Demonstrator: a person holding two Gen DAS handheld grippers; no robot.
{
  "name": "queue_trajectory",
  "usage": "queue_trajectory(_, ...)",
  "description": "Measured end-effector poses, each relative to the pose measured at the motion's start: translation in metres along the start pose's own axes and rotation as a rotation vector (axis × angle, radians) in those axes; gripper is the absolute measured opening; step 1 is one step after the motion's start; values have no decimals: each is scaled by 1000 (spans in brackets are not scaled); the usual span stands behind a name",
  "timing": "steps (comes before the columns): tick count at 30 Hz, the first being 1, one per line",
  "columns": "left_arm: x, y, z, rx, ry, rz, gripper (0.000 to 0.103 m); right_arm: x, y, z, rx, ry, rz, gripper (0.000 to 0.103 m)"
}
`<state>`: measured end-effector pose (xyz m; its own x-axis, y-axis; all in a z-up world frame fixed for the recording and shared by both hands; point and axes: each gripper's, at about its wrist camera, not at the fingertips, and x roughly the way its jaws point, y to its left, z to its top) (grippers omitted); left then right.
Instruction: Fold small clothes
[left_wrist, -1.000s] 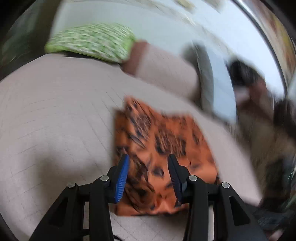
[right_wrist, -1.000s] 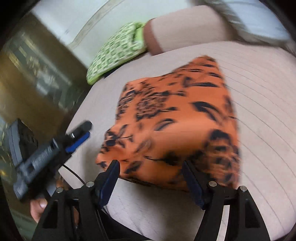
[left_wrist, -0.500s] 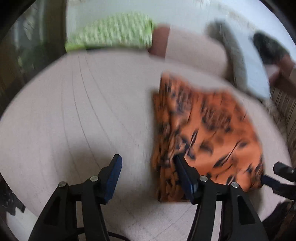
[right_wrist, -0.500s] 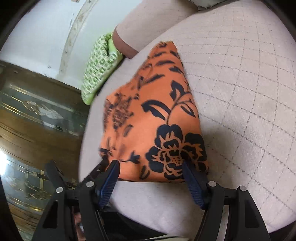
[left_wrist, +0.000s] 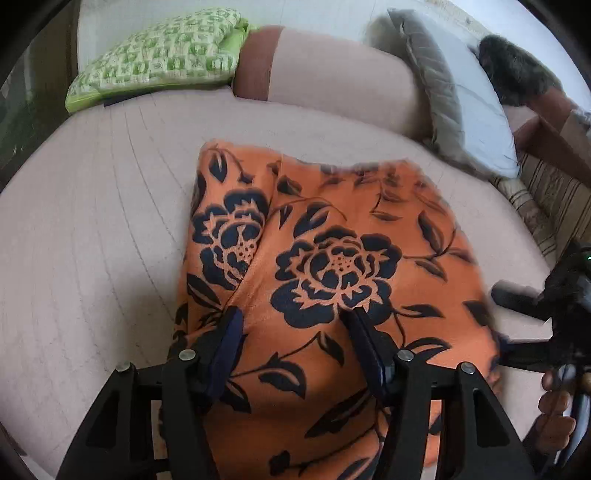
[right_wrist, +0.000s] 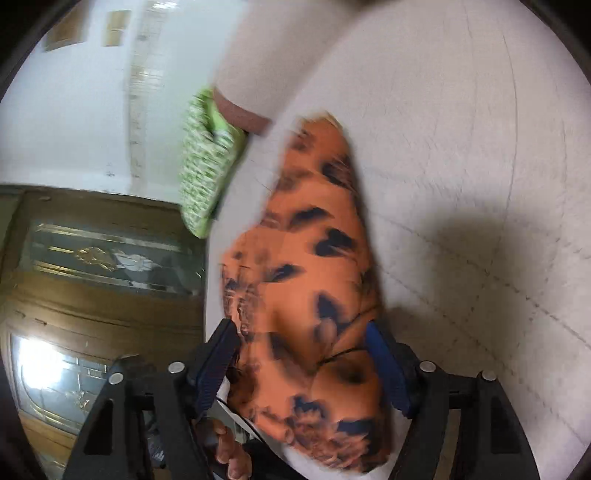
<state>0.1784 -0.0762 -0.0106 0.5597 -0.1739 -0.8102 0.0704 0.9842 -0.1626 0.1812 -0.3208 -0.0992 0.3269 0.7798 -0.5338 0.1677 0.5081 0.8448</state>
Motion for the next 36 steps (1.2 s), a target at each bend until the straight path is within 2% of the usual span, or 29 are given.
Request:
queue_trajectory(1,-3,-4,-2,25,-12,16,62,1,5,-4,-55,-5,-23,51)
queue_trajectory(3,-4,-12,-5,66,-22,41,62,-10,31,-14,-173,-51,-77,36)
queue_trajectory(4,-1,-12,-5,65,-24,43,62,-18,51,-22,-254,-88,-109,34)
queue_trajectory(6,1,-13,-4,63,-24,46,62,-10,47,-23,-261,-87,-197,33)
queue_trajectory(7,2,-13,-5,68,-20,46,62,2,28,-19,-196,-39,-226,33)
queue_trajectory(9,2,-17,-6,94,-25,64,62,-2,8,-14,-70,-38,-119,40)
queue_trajectory(10,1,-15,-5,90,-28,62,62,-11,12,-15,-64,-58,-82,50)
queue_trajectory(11,0,-13,-5,79,-27,52,62,-24,20,-16,-94,-99,-75,55)
queue_trajectory(12,-2,-12,-6,68,-24,42,62,-30,25,-16,-111,-114,-65,66)
queue_trajectory(13,-3,-11,-6,68,-23,41,62,-39,33,-12,-131,-136,-50,69)
queue_trajectory(16,-8,-16,-11,73,-23,53,62,-41,39,12,-120,-178,-52,73)
queue_trajectory(21,-2,-9,-7,65,-21,38,62,8,38,52,-113,-83,-26,71)
queue_trajectory(22,-1,-7,-6,65,-21,36,62,22,38,54,-135,-61,-84,42)
queue_trajectory(23,-1,-8,-6,64,-21,33,62,27,37,52,-135,-57,-119,32)
queue_trajectory(25,-1,-6,-6,60,-22,28,62,16,79,34,-336,-130,-232,26)
queue_trajectory(27,-1,-4,-5,57,-20,21,62,22,85,29,-416,-141,-324,26)
queue_trajectory(28,0,-5,-5,61,-17,15,62,33,71,36,-383,-98,-366,27)
queue_trajectory(29,1,-7,-5,73,-13,21,62,37,55,43,-315,-84,-354,32)
queue_trajectory(30,1,-8,-5,82,-17,32,62,30,48,48,-244,-103,-278,42)
queue_trajectory(31,0,-7,-6,81,-20,33,62,23,52,48,-243,-121,-236,49)
queue_trajectory(32,0,-5,-6,74,-20,26,62,19,55,46,-250,-129,-214,51)
queue_trajectory(33,0,-4,-5,68,-17,19,62,14,60,46,-259,-128,-187,65)
queue_trajectory(34,-1,-2,-5,59,-16,12,62,9,64,49,-268,-135,-162,73)
queue_trajectory(36,-1,-2,-5,58,-15,17,62,2,60,59,-227,-166,-136,73)
